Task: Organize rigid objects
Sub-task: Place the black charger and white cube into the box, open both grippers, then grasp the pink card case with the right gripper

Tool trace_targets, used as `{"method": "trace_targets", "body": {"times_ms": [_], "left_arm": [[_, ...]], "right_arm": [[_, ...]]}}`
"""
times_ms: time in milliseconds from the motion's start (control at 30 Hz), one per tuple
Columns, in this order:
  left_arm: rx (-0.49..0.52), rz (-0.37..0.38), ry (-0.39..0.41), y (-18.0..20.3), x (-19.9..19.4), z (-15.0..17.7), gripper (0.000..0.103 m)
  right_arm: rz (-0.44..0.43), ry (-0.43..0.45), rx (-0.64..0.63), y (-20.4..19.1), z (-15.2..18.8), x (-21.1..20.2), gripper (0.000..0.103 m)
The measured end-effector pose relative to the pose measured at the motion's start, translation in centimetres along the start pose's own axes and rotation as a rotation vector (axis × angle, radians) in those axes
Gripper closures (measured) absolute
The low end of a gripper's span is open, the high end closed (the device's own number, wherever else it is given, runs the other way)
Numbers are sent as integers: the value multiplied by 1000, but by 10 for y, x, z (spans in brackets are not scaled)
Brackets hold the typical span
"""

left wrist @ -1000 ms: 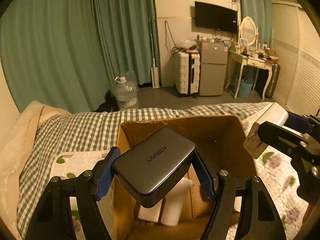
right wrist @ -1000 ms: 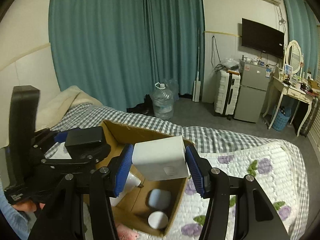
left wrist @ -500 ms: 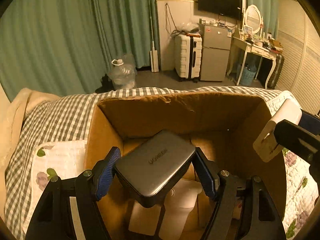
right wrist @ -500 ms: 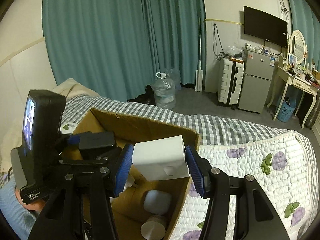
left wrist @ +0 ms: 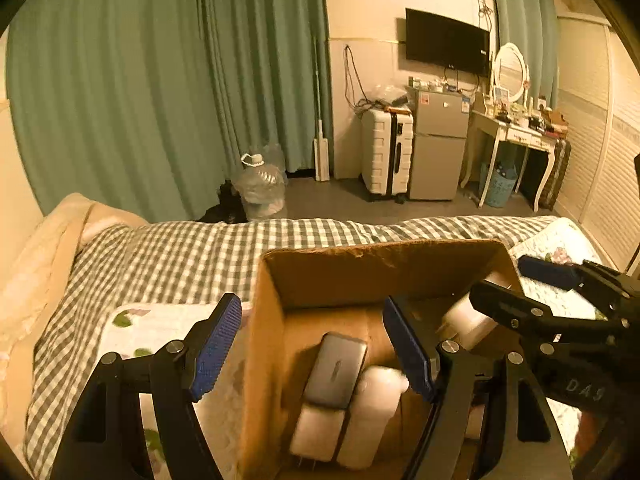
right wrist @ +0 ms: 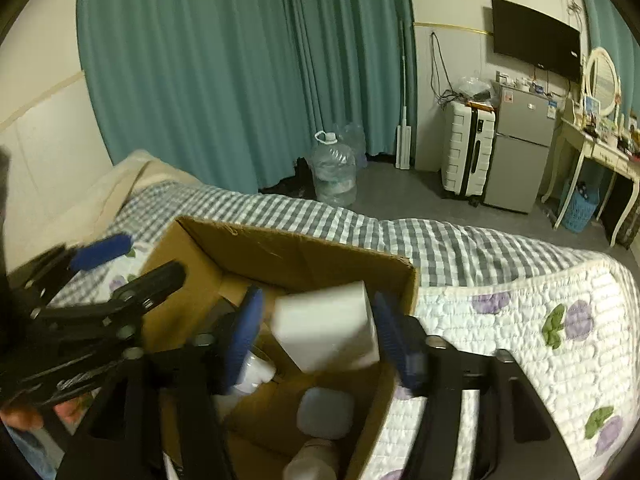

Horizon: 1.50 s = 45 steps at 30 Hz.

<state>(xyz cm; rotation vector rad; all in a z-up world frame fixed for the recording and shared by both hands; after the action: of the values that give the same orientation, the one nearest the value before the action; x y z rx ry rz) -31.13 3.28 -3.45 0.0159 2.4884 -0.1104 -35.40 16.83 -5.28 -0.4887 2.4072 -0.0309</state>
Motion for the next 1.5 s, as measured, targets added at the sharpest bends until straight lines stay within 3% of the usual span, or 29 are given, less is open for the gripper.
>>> {"method": "trace_targets", "body": {"times_ms": [267,467,533,633,767,867,900,1200,1400,1500], "left_arm": [[-19,-19,5,-17,-71,23,27],[-62,-48,-14,-32,-107,67,27],[-82,-57,-37,-34,-107,89,27],[-107,-58,-134,-30,-85,132,27],[-41,-110,-234,-16,-54,183,27],[-13,-123,-361,-9,-27,221,27],[-9,-130,-363,-9,-24,226,26],[-94,-59,-352,-21,-35,225,26],[-136,-77,-245,-32,-55,198,26],[-151,-69,-238,-34,-56,196,26]], "right_arm": [[21,46,-20,-20,9,-77,12],[34,44,-79,-41,52,-121,10],[34,19,-74,-42,72,-121,10],[21,-30,-48,-39,106,-107,10],[24,-106,-38,-35,145,-82,10],[20,-149,-57,-36,161,-67,10],[24,-154,-75,-39,166,-64,10],[-9,-199,-219,-66,182,-49,10],[-37,-243,-301,-90,196,-21,12],[-28,-277,-305,-93,201,-2,33]]}}
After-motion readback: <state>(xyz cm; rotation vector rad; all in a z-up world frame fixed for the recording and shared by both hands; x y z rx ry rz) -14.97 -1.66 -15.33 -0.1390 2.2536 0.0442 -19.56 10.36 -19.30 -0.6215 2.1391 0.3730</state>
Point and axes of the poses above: each gripper's, at about its wrist camera, not at the fingertips, and x roughly the way its jaws point, y to its right, z to its underside, the point moved 4 cm from there along x, roughly the way its jaws point, and after that the axes turned 1 degree about -z, right-handed, at the moved point
